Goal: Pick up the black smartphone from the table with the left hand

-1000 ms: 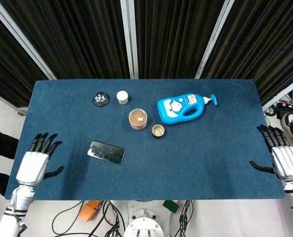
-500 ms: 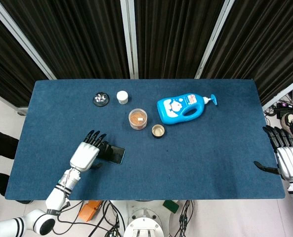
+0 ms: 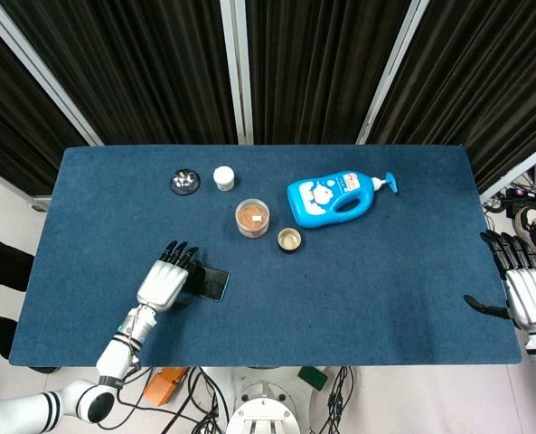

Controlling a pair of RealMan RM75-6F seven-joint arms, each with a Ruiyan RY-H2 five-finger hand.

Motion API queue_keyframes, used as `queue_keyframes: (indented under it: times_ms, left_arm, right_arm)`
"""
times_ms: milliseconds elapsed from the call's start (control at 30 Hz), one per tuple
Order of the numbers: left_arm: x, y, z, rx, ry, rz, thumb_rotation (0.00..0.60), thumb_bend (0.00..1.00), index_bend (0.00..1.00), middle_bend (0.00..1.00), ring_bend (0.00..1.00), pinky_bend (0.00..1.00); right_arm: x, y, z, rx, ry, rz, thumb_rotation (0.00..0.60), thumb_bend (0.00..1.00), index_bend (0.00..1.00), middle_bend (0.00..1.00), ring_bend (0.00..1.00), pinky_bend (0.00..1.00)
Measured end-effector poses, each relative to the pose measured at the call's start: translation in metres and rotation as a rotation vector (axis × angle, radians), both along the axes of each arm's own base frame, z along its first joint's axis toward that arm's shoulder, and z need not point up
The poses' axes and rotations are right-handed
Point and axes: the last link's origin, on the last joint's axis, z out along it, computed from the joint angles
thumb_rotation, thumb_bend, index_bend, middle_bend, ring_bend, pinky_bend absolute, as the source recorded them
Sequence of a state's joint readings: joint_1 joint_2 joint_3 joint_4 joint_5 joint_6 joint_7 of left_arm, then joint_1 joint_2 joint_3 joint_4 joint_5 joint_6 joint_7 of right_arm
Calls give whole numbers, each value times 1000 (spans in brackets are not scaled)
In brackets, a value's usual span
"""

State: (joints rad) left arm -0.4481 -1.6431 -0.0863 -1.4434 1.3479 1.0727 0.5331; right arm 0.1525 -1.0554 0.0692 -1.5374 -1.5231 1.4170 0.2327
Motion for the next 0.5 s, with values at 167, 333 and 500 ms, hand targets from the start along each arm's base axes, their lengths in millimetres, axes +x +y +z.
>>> queue_keyframes:
  times_ms: [167,333,500]
  left_arm:
    - [0,3,-3,-8,6,7,600,216,273,81,4,1]
    - [-2,5,-5,-18,14,17,600,224,273,81,1,1]
    - [-3,5,-7,-31,21,25,600,254,288,81,0,1]
  right_arm:
    - [0,0,0,0,0,-2,600,229,31,107,0,0]
    - [-1,1,1,-2,0,-5,600,229,30,107,0,0]
    - [-1,1,1,-5,-1,-8,600,229,31,107,0,0]
